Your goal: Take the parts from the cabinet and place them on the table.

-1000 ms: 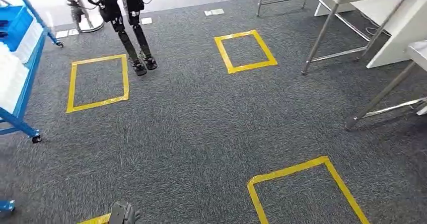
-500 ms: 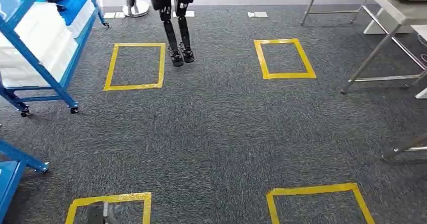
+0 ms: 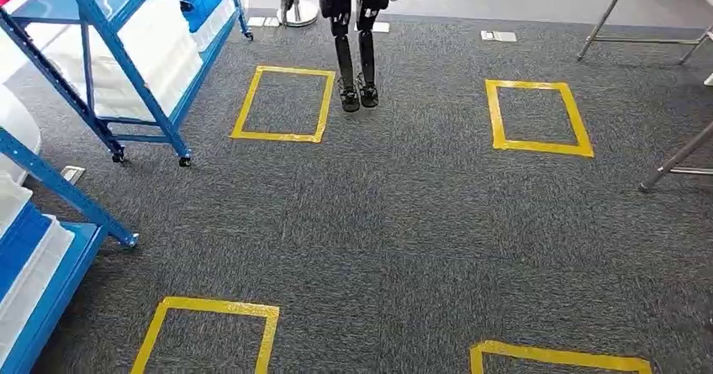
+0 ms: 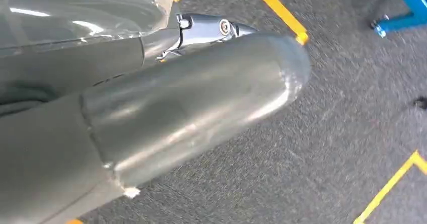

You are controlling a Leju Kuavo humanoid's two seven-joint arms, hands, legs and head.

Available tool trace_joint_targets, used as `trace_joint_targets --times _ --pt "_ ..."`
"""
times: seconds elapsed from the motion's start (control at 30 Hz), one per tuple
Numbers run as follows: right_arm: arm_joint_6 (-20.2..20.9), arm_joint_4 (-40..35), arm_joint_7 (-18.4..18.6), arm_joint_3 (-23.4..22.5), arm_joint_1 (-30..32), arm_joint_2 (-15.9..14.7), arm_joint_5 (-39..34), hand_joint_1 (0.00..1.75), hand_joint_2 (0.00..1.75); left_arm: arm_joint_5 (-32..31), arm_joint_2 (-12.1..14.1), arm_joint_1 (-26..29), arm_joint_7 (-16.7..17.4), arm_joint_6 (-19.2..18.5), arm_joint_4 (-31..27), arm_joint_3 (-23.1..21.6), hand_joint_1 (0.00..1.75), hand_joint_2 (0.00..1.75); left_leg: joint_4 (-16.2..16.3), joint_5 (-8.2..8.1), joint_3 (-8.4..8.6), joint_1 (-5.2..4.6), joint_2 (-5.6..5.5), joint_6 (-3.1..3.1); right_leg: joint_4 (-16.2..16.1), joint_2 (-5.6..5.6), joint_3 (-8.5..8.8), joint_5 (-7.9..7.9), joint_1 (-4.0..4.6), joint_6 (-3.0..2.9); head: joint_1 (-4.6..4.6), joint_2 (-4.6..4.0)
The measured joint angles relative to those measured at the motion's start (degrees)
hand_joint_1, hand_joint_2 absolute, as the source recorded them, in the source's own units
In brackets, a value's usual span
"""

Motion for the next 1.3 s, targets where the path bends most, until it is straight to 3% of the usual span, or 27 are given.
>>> trace_joint_targets --times 0.03,0.07,0.1,0.17,0.2,0.23,0.27,0.33,0.37,0.4,0.43,0.47,0.5,0.53,0.57,0.6,0.63,0.7,0.73,0.77,0.8,0.83,0.87,0.97,1.1,1.3 --pt "0.0 0.0 0.0 0.0 0.11 -0.02 0.11 0.0 0.0 0.49 -0.02 -0.01 0.31 -0.51 0.02 0.22 0.0 0.0 3.09 -0.92 -1.2 0.05 0.17 -0.11 0.01 -0.86 -0.53 -0.04 0.09 -0.05 -0.04 0.0" --pt "0.04 0.0 0.0 0.0 0.12 -0.04 0.15 0.0 0.0 1.03 -0.07 0.03 0.46 -0.94 0.15 0.52 0.0 0.0 3.88 -0.64 -1.3 0.11 0.42 -0.15 0.01 -1.78 -0.5 -0.09 0.17 -0.12 0.0 0.0" --pt "0.07 0.0 -0.02 0.0 0.05 -0.02 0.39 0.0 0.0 1.27 -0.15 0.01 0.46 -1.2 0.28 0.74 0.0 0.0 2.07 0.57 -0.12 0.17 0.69 -0.16 0.01 -2.58 -0.53 -0.2 0.18 -0.26 0.0 0.0" --pt "0.07 0.0 -0.22 0.0 -0.13 0.0 0.83 0.0 0.0 2.08 -0.22 -0.02 0.46 -1.62 0.46 1.03 0.0 0.0 -7.74 4.42 5.82 0.14 2.36 0.02 0.01 -3.95 -0.38 -0.26 0.19 -0.26 -0.04 0.0" --pt "0.04 0.0 -0.42 0.0 -0.2 0.02 0.96 0.0 0.0 2.39 -0.22 -0.09 0.48 -1.86 0.53 1.09 0.0 0.0 -12.3 5.41 8.82 0.08 4.95 0.3 0.08 -4.48 0.15 -0.31 0.33 -0.22 -0.07 0.0" --pt "0.04 0.0 -0.57 0.0 -0.08 0.02 1.01 0.0 0.0 2.8 -0.28 -0.44 0.57 -2.15 0.68 1.12 0.0 0.0 -13.6 5.25 9.34 -0.28 5.93 0.62 0.24 -4.97 -0.15 -0.57 1.02 0.16 -0.07 0.0" --pt "0.04 0.0 -0.63 0.0 -0.23 0.0 1.01 0.0 0.0 2.89 -0.43 -0.51 0.59 -2.21 0.72 1.14 0.0 0.0 -13.68 5.4 9.13 -0.37 4.85 1.04 0.17 -5.44 0.05 -0.63 0.94 0.37 0.35 0.0" --pt "0.02 -0.02 -0.7 0.0 -0.62 0.02 1.01 0.0 0.0 3.11 -0.52 -0.42 0.66 -2.21 0.85 1.29 0.0 0.0 -13.68 5.52 8.91 -0.94 3.72 1.59 -0.05 -6.62 0.54 -0.45 0.94 0.69 0.33 0.0" --pt "-0.02 -0.07 -0.81 0.0 -0.84 0.07 1.05 0.0 0.0 3.15 -0.66 -0.43 1.05 -2.73 0.9 1.34 0.0 0.0 -14.5 6.05 8.96 -0.75 2.87 2.32 0.0 -7.27 0.98 -0.6 1.25 1.15 0.24 0.0" --pt "-0.15 -0.11 -1.01 0.0 -0.79 0.02 1.09 0.0 0.0 3.28 -0.77 -0.39 1.91 -3.71 0.96 1.36 0.0 0.0 -15.04 6.61 9.48 -0.34 2.52 2.73 0.82 -4.93 0.24 -1.3 0.64 1.44 0.2 0.0" --pt "-0.24 -0.11 -1.4 0.0 -0.51 0.02 1.42 0.0 0.0 3.31 -0.83 -0.44 4.14 -5.61 1.16 1.42 0.0 0.0 -15.28 6.98 9.27 -0.14 2.11 3.34 3.47 -1.43 -0.87 -2.9 0.5 1.27 0.46 0.0" --pt "-0.24 -0.09 -1.84 0.0 -0.51 0.11 1.9 0.0 0.0 3.28 -0.81 -0.41 7.69 -9.48 1.53 1.29 0.0 0.0 -15.28 7.07 9.0 -0.13 1.47 3.39 7.57 0.14 -2.9 -4.77 0.28 1.09 0.61 0.0" --pt "-0.06 -0.09 -1.99 0.02 -0.5 0.0 2.49 0.0 0.0 3.28 -0.66 -0.18 12.2 -15.72 2.75 0.53 0.0 0.0 -15.28 7.15 8.86 -0.18 0.88 3.49 12.33 0.79 -5.24 -6.6 0.0 1.01 0.57 0.0" --pt "0.33 -0.09 -2.03 0.02 -0.51 -0.02 2.89 0.0 0.0 4.36 -0.11 0.2 14.44 -21.03 4.05 -0.53 0.0 0.0 -15.24 7.18 8.78 -0.22 0.39 3.47 16.16 1.01 -7.12 -7.76 -0.05 1.2 0.55 0.0" --pt "0.39 -0.09 -2.03 0.02 -0.51 -0.02 3.13 0.0 0.0 5.85 1.17 0.43 14.43 -25.05 5.91 -1.62 0.0 0.0 -15.24 7.21 8.81 -0.23 0.03 3.41 17.66 1.07 -7.93 -7.79 -0.1 1.61 0.57 0.0" --pt "0.39 -0.09 -2.03 0.02 -0.55 -0.02 3.23 0.0 0.0 7.0 2.76 0.39 14.13 -27.86 8.21 -2.74 0.0 0.0 -15.23 7.24 8.88 -0.19 -0.32 3.34 16.34 1.08 -7.44 -6.78 -0.2 2.17 0.59 0.0" --pt "0.39 -0.09 -2.03 0.02 -0.57 -0.02 3.26 0.0 0.0 7.61 3.83 0.31 13.88 -28.6 9.73 -3.32 0.0 0.0 -15.19 7.27 8.97 -0.06 -0.59 3.22 12.48 1.09 -5.71 -4.79 -0.29 2.86 0.63 0.0" --pt "0.37 -0.09 -1.99 0.02 -0.57 -0.02 3.43 0.0 0.0 8.2 5.54 0.31 13.56 -29.14 11.71 -3.67 0.0 0.0 -15.08 7.21 9.14 0.09 -0.95 2.69 1.86 1.35 -0.84 -0.41 -1.08 4.1 0.59 0.0" --pt "0.37 -0.09 -1.99 0.02 -0.63 0.2 3.5 0.0 0.0 8.27 6.45 0.25 13.53 -29.18 12.35 -3.58 0.0 0.0 -14.84 7.09 9.03 -0.35 -1.13 2.1 0.26 1.69 -0.54 -0.26 -0.71 3.84 0.77 0.0" --pt "0.39 -0.11 -1.99 0.02 -0.65 0.26 3.52 0.0 0.0 8.55 7.02 0.21 13.66 -29.51 12.9 -3.76 0.0 0.0 -14.78 6.98 8.89 -0.52 -1.16 1.8 -0.05 1.67 -0.87 0.15 -0.62 3.01 0.48 0.0" --pt "0.37 -0.11 -2.01 0.02 -0.73 0.33 3.5 0.0 0.0 8.73 7.62 0.02 13.77 -29.67 13.35 -4.23 0.0 0.0 -14.6 6.63 8.73 -0.63 -1.15 1.97 -0.15 1.65 -0.81 0.27 -1.23 2.63 0.17 0.0" --pt "0.24 -0.11 -2.01 0.0 -0.81 0.42 3.32 0.0 0.0 8.7 8.29 -0.29 13.49 -29.42 14.08 -4.83 0.0 0.0 -14.74 6.73 8.76 -0.46 -1.16 3.41 -0.12 1.56 -0.79 0.29 -0.91 2.6 0.2 0.0" --pt "-0.02 -0.09 -1.97 -0.07 -0.8 0.55 3.06 0.0 0.0 8.68 8.83 -0.85 13.01 -28.85 15.02 -5.4 0.0 0.0 -14.76 6.77 8.73 -0.46 -1.17 3.8 -0.12 1.53 -0.8 0.31 -0.73 2.55 0.2 0.0" --pt "-0.72 -0.09 -1.79 -0.42 -0.83 0.77 2.54 0.0 0.0 9.34 10.54 -2.91 11.08 -27.17 18.1 -7.3 0.0 0.0 -14.99 7.2 8.8 -0.07 -1.15 3.17 -0.08 1.51 -0.84 0.44 -0.23 1.88 0.2 0.0" --pt "-1.33 -0.09 -1.73 -1.64 -0.84 1.07 1.75 0.0 0.0 12.21 12.94 -5.29 9.27 -23.12 21.1 -10.38 0.0 0.0 -15.15 7.45 8.84 0.16 -1.15 2.69 -0.02 1.5 -0.9 0.47 0.09 1.57 0.22 0.0" --pt "-2.38 -0.09 -1.73 -3.43 -0.88 1.25 1.64 0.0 0.0 21.36 17.11 -9.68 6.56 -16.68 24.87 -17.41 0.0 0.0 -15.21 7.37 8.83 0.25 -1.16 1.26 0.05 1.44 -1.08 0.38 0.54 1.43 0.22 0.0"
